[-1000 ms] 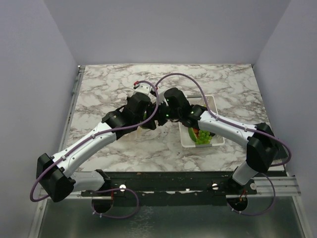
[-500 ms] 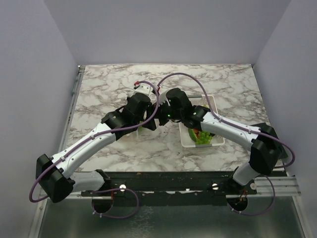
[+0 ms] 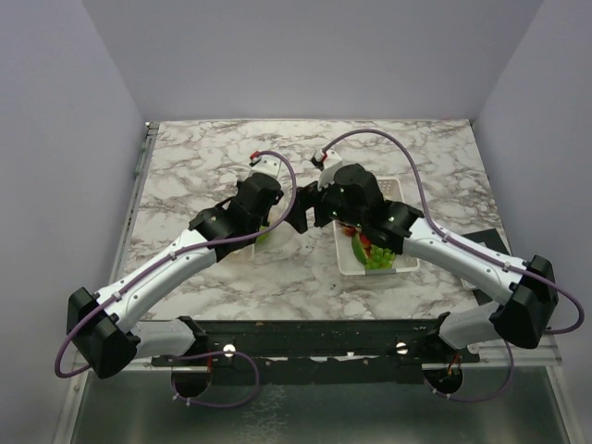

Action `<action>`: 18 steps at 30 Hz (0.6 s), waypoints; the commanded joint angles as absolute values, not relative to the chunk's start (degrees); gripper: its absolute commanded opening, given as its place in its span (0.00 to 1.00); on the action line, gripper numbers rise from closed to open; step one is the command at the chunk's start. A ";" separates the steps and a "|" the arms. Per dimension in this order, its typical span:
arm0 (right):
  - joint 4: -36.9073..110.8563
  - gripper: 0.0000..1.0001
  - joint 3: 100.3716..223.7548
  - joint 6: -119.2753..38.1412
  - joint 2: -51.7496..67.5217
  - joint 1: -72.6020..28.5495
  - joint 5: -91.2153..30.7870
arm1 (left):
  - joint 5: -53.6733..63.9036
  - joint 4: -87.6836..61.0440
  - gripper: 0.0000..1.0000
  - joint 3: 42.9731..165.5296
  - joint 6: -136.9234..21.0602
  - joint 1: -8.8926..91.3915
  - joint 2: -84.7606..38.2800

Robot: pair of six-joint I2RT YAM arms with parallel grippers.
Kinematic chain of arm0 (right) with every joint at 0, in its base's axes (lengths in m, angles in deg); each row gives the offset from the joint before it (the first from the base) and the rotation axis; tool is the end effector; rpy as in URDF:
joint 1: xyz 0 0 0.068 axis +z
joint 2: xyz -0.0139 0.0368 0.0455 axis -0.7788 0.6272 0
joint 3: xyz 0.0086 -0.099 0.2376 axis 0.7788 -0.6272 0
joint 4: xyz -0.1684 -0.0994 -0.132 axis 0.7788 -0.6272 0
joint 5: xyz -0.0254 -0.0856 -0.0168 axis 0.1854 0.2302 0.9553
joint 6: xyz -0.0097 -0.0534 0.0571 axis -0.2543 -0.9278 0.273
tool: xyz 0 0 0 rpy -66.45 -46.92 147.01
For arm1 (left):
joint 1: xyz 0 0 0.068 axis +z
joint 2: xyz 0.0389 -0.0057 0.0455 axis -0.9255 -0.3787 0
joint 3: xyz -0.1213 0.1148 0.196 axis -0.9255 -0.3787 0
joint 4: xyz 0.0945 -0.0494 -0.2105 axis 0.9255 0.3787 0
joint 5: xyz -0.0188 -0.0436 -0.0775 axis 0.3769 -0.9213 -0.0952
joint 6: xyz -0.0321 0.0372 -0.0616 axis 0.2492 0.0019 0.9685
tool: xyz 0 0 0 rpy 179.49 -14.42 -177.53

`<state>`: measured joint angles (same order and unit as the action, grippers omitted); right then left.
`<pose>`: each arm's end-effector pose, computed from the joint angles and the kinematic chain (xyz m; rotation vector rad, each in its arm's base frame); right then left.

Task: Place the food in the zip-top bag and seal the zipper
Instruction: Place the fake fruit in the zipper food storage bag.

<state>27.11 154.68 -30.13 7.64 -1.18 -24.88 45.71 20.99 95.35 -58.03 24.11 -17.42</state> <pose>0.2140 0.2591 0.3143 -0.6073 1.9706 0.7895 0.2123 -0.1526 0.3001 0.3003 2.1044 0.0715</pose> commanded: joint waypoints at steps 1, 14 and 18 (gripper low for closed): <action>21.34 0.91 153.59 -31.09 4.58 -0.70 -13.77 | 44.84 19.81 0.00 94.66 -58.09 23.82 -16.96; 6.83 0.87 152.50 -27.19 -2.07 -0.79 4.56 | 44.76 19.81 0.00 94.66 -58.23 23.88 -17.43; 2.46 0.85 151.29 -24.71 -4.16 -0.94 8.11 | 44.69 19.81 0.00 94.60 -58.18 23.86 -17.77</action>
<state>9.71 152.86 -27.87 -1.62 -1.07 0.98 45.71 20.99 95.26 -58.03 24.11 -17.44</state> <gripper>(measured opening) 0.858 0.003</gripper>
